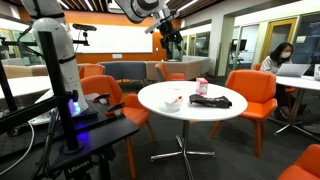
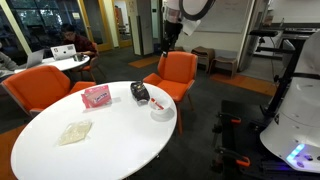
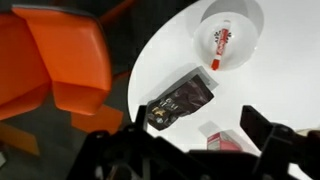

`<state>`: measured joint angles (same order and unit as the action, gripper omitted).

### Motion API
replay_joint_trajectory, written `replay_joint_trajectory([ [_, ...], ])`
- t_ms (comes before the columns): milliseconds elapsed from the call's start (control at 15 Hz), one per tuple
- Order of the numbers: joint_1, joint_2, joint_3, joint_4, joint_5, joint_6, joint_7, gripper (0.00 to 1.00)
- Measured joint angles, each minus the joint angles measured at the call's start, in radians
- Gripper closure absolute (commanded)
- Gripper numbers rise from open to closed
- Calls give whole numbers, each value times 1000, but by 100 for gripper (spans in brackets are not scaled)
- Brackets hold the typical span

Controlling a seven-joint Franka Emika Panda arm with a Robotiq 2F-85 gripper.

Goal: Remove the marker from the bowl and put it on the table

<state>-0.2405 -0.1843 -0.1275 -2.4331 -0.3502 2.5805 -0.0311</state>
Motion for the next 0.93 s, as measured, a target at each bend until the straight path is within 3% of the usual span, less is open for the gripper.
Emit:
replay_joint_trajectory([
  [467,1,190,-15,79,0,33,140,0],
  [933,29,401,-13,124,91,85,85,0],
])
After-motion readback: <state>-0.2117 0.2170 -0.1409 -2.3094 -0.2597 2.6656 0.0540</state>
